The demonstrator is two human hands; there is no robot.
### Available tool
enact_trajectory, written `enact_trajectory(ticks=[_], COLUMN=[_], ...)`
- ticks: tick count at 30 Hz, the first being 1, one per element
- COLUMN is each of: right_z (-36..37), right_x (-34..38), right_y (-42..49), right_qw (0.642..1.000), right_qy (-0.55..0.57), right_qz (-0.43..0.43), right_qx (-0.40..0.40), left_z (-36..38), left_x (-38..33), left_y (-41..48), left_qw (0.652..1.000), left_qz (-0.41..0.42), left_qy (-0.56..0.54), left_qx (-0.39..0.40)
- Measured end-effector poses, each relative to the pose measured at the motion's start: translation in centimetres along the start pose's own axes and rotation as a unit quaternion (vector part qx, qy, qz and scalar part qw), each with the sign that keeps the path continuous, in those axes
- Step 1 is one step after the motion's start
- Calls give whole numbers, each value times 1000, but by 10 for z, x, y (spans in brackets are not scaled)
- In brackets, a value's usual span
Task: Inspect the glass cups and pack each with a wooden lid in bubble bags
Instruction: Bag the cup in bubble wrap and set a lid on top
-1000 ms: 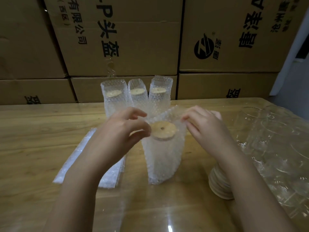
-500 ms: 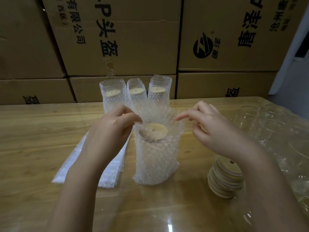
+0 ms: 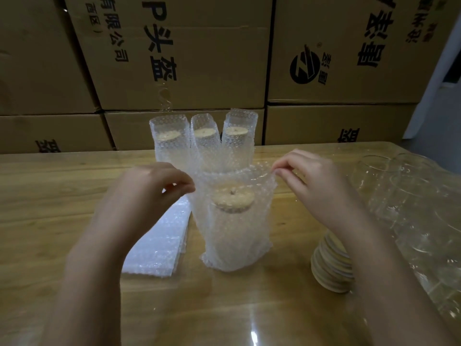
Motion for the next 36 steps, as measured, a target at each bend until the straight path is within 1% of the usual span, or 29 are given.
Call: enact_trajectory(ticks=[5,10,14,16,17,18,20,21,22,23,25,26,27,28,31,36], right_z=[-4,-3,-1,0,1,2,6,10,15,21,33,39,44,48,61,69], right_x=[0,-3,-5,-7,-10,-12,-16,-18,-18,-18,-16,-13,-10,-6,4,8], right_y=[-1,-1,-1,-1,-1,-2,-2,-3,-5,-6,-9,-10,-11,-12,-11,-4], right_qw=[999,998,999,998,996,987,951,936,926,919,907,902,899,897,896,907], right_qy=[-15,-22,1,31,75,142,270,292,287,270,235,230,232,238,287,299], right_qz=[6,12,25,42,54,68,82,85,86,83,70,63,57,51,32,80], right_qx=[-46,-52,-34,-21,-3,30,129,180,230,275,343,360,369,370,337,285], left_z=[6,11,19,24,27,31,38,41,45,50,61,67,72,76,85,95], left_x=[-2,2,9,15,19,22,30,36,42,48,55,57,58,59,63,64], left_y=[3,5,6,6,6,6,5,4,2,-1,-6,-8,-9,-10,-11,-9], left_qw=[997,995,996,991,983,969,926,901,882,872,867,871,876,875,854,849], left_qz=[43,50,14,-32,-60,-81,-117,-137,-159,-178,-197,-197,-197,-201,-216,-196], left_qy=[0,-19,-38,-104,-159,-222,-352,-406,-442,-455,-438,-418,-403,-403,-449,-482], left_qx=[-64,-84,-82,-78,-76,-76,-74,-58,-24,27,133,165,177,177,152,93])
Point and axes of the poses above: each hand's wrist, its own y-axis towards the middle knuckle, its own z-axis out of the palm, x = y × z, the point moved 2 cm from there along y, towards the middle knuckle, and after that the axes turned 15 degrees about -y, right-handed, at the moved point
